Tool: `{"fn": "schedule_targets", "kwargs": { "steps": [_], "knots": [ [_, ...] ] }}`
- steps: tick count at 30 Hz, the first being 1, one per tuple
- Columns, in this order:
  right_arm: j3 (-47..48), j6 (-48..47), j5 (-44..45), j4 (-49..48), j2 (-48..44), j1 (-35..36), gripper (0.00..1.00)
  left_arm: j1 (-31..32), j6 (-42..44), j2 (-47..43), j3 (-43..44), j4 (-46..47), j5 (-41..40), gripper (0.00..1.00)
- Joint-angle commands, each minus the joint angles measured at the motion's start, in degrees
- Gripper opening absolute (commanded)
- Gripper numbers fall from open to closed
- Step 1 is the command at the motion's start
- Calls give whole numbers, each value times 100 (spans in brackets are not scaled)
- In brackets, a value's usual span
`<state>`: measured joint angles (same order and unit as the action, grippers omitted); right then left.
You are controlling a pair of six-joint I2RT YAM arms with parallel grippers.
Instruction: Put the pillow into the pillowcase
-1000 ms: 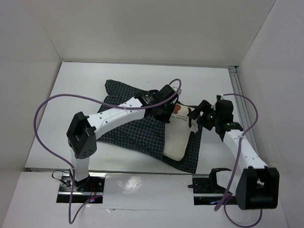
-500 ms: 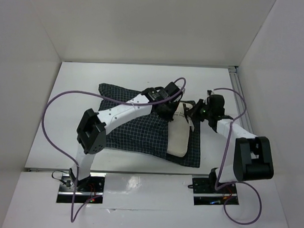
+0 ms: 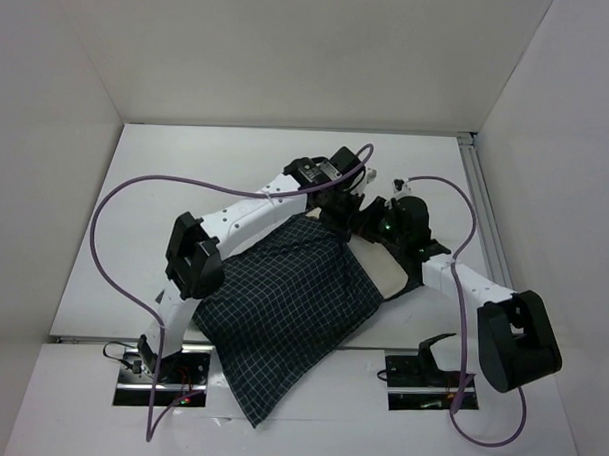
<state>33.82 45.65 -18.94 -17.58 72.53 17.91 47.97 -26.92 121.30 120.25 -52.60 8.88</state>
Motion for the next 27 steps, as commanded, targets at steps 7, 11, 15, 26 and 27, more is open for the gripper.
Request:
{"fn": "schedule_targets", "kwargs": {
  "steps": [7,11,15,26,27],
  "knots": [
    [-297,1078,590,-203,-737,951,0,-489,99,-62,1078,980,614,0],
    [-227,762,1059,1191,-1635,505,0,-604,160,-62,1378,980,685,0],
    [-95,454,875,1923,-2208,-173,0,-806,160,-9,1571,927,825,0],
    [-852,612,-76,-368,-322,1038,0,-675,-147,-754,-590,1522,615,0],
    [-747,490,-75,-560,-153,1143,0,-674,-234,-965,-1008,1751,554,0]
  ]
}}
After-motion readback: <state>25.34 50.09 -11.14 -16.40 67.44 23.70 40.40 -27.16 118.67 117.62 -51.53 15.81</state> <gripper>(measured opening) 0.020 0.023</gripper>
